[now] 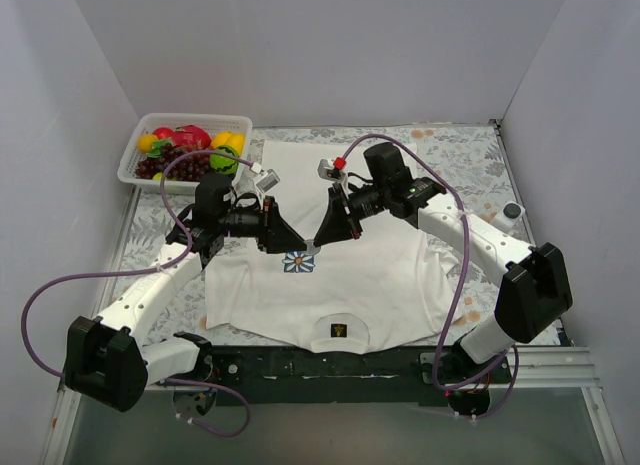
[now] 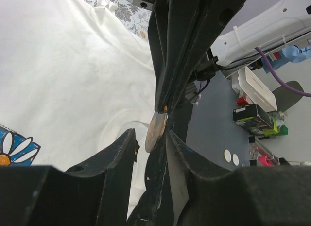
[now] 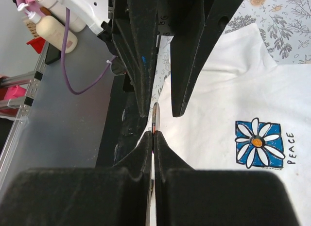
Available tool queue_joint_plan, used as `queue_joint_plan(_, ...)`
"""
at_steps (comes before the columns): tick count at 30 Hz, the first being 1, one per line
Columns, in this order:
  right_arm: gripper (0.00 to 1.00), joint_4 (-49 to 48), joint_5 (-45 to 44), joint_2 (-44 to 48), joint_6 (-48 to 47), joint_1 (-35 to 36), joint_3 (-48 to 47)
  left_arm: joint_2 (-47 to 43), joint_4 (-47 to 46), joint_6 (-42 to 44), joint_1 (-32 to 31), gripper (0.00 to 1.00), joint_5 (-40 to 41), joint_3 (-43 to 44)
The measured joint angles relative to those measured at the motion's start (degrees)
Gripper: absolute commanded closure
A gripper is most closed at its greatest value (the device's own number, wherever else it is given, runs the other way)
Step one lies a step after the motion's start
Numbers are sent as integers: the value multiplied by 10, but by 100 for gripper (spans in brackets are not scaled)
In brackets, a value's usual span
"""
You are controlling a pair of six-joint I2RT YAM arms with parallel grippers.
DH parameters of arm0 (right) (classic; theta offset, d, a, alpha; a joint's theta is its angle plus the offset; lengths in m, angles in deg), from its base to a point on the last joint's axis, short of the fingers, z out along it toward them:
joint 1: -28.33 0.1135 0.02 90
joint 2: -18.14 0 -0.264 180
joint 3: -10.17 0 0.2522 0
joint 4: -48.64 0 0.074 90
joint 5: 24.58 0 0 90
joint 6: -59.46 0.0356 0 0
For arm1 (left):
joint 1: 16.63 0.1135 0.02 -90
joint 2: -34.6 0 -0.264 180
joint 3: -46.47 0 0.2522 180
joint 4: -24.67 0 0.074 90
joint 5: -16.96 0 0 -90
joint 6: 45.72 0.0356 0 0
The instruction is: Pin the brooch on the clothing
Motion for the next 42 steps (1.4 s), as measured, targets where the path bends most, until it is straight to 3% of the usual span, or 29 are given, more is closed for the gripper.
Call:
queue_joint_plan(3, 99, 5, 0, 0, -2, 0, 0, 0, 0, 2, 0, 74, -9, -1)
queue_joint_plan(5, 99, 7, 0, 0, -2, 0, 0, 0, 0, 4, -2, 96, -12, -1)
queue_joint_plan(6, 99, 7, 0, 0, -2, 0, 0, 0, 1, 1, -3, 100, -13, -1)
queue_joint_plan(11, 99, 18, -6, 0, -2, -1, 0, 1, -1, 7, -11, 98, -25, -1)
queue_joint_plan(13, 99, 17, -6, 0, 1, -1, 0, 1, 0, 8, -14, 93, -25, -1)
queue_joint_plan(16, 99, 17, -5, 0, 6, -1, 0, 2, 0, 8, -16, 100, -24, -1)
queue_joint_plan(24, 98, 18, -5, 0, 20, -2, 1, 5, -1, 8, -22, 100, -24, -1)
queue_joint_plan(26, 89, 15, -8, 2, 23, -3, 5, 6, -2, 8, -23, 100, -20, -1)
queue_joint_plan(27, 74, 13, -12, 4, 26, -4, 7, 6, -3, 8, -24, 100, -16, -2)
queue_joint_plan(30, 56, -4, -27, 12, 32, -4, 11, 5, -7, 6, -28, 100, -3, -2)
queue_joint_plan(33, 50, -41, -41, 35, 38, -1, 27, -1, -13, 4, -34, 100, 11, -7)
queue_joint_plan(42, 47, -82, -51, 80, 43, -1, 57, -37, -24, -3, -37, 100, 22, -13)
